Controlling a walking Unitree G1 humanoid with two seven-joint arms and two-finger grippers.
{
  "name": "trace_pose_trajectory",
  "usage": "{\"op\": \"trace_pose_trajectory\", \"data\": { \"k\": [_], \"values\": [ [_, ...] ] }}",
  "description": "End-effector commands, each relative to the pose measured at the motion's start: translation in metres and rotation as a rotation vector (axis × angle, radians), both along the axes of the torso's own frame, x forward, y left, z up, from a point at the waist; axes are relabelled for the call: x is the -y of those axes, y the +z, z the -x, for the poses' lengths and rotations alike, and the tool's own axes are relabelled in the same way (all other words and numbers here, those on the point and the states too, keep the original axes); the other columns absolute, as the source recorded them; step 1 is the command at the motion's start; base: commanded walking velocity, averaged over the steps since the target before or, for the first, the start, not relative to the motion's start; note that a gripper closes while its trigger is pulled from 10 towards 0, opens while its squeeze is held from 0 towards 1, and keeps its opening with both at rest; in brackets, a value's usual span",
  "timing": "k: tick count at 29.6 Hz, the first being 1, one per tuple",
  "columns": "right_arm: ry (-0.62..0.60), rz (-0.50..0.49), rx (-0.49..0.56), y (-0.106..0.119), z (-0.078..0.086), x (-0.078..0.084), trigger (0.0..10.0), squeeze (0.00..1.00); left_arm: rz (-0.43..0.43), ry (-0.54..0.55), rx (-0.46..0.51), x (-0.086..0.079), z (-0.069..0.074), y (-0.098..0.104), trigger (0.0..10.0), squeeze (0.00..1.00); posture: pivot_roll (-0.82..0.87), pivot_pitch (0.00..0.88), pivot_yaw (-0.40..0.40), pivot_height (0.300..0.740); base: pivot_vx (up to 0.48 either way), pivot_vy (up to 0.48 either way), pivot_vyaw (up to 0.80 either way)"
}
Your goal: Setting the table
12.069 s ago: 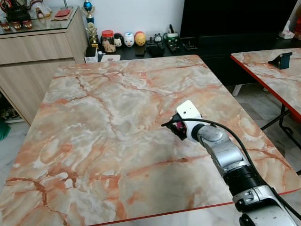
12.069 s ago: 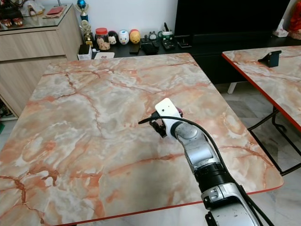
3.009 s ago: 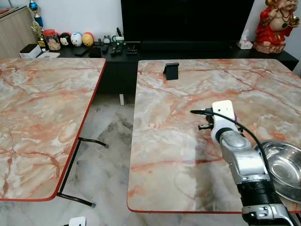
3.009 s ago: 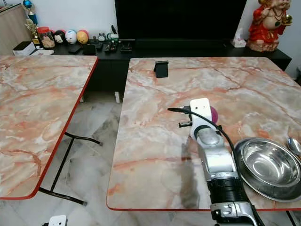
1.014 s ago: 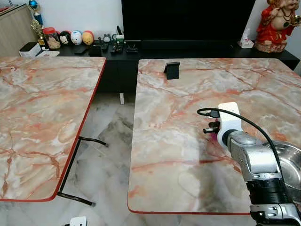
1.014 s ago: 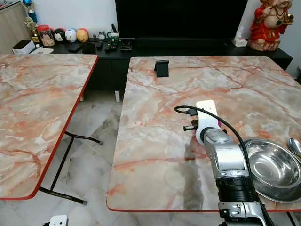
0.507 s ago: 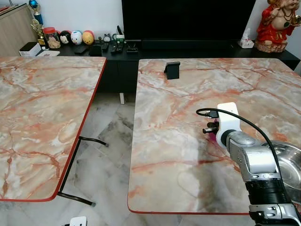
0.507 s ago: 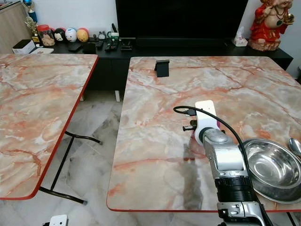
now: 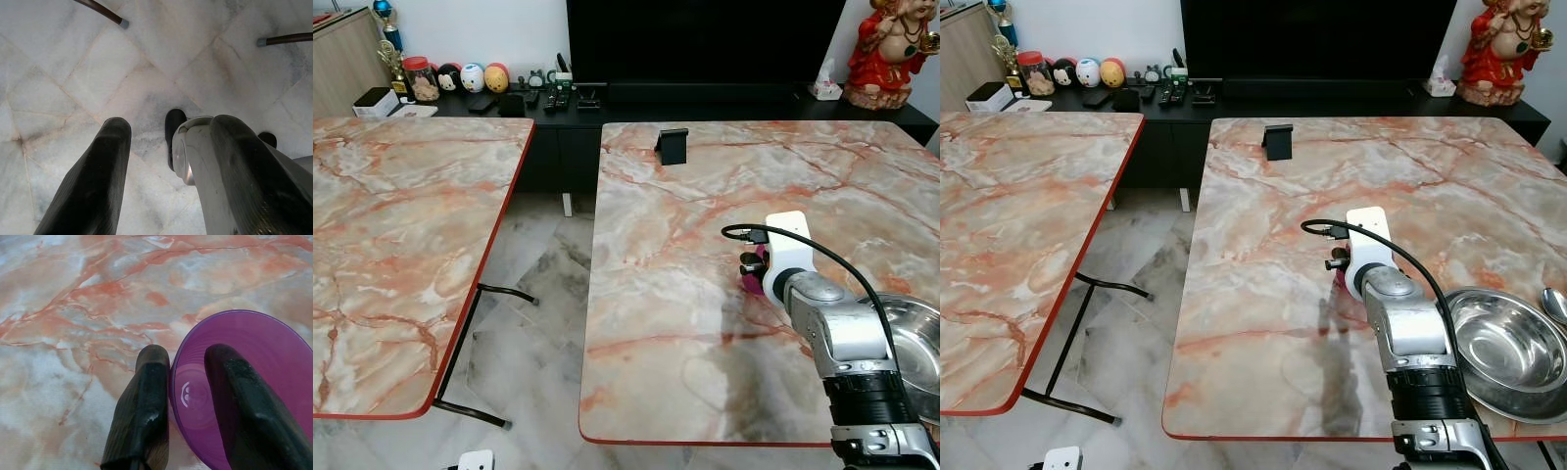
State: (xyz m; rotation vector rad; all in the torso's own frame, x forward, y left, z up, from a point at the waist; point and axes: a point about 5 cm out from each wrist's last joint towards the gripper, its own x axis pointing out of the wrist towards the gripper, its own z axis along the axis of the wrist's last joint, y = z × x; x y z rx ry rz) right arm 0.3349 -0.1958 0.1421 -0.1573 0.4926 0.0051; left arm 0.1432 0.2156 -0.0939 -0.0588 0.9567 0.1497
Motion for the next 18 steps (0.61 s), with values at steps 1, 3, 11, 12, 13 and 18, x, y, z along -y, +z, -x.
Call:
{"op": "trace_pose_trajectory", "data": {
  "k": [1, 3, 11, 12, 13, 18],
  "values": [
    [0.001, -0.006, 0.013, 0.0026, -0.0019, -0.0012, 10.0, 0.0, 0.001, -0.007, -0.023, -0.0014, 0.0023, -0.0011, 10.0, 0.0, -0.13, 0.0, -0.01, 0.719, 0.0, 0.0, 0.0],
    [0.002, -0.006, 0.013, 0.0024, -0.0019, -0.0013, 10.0, 0.0, 0.001, -0.008, -0.023, -0.0015, 0.0024, -0.0011, 10.0, 0.0, -0.13, 0.0, -0.009, 0.719, 0.0, 0.0, 0.0],
    [0.012, -0.009, 0.009, 0.0003, -0.0012, -0.0033, 10.0, 1.0, 0.001, -0.01, -0.026, -0.0013, 0.0026, -0.0013, 10.0, 0.0, -0.13, 0.0, -0.01, 0.719, 0.0, 0.0, 0.0],
    [0.012, -0.009, 0.009, 0.0003, -0.0012, -0.0033, 10.0, 1.0, 0.001, -0.01, -0.026, -0.0013, 0.0026, -0.0013, 10.0, 0.0, -0.13, 0.0, -0.01, 0.719, 0.0, 0.0, 0.0],
    [0.014, -0.01, 0.008, 0.0002, -0.0013, -0.0036, 10.0, 1.0, 0.001, -0.01, -0.026, -0.0014, 0.0026, -0.0013, 10.0, 0.0, -0.13, 0.0, -0.011, 0.719, 0.0, 0.0, 0.0],
    [0.018, -0.011, 0.006, -0.0006, -0.0017, -0.0048, 10.0, 1.0, 0.001, -0.008, -0.027, -0.0013, 0.0026, -0.0013, 10.0, 0.0, -0.13, 0.0, -0.011, 0.719, 0.0, 0.0, 0.0]
  ]
}}
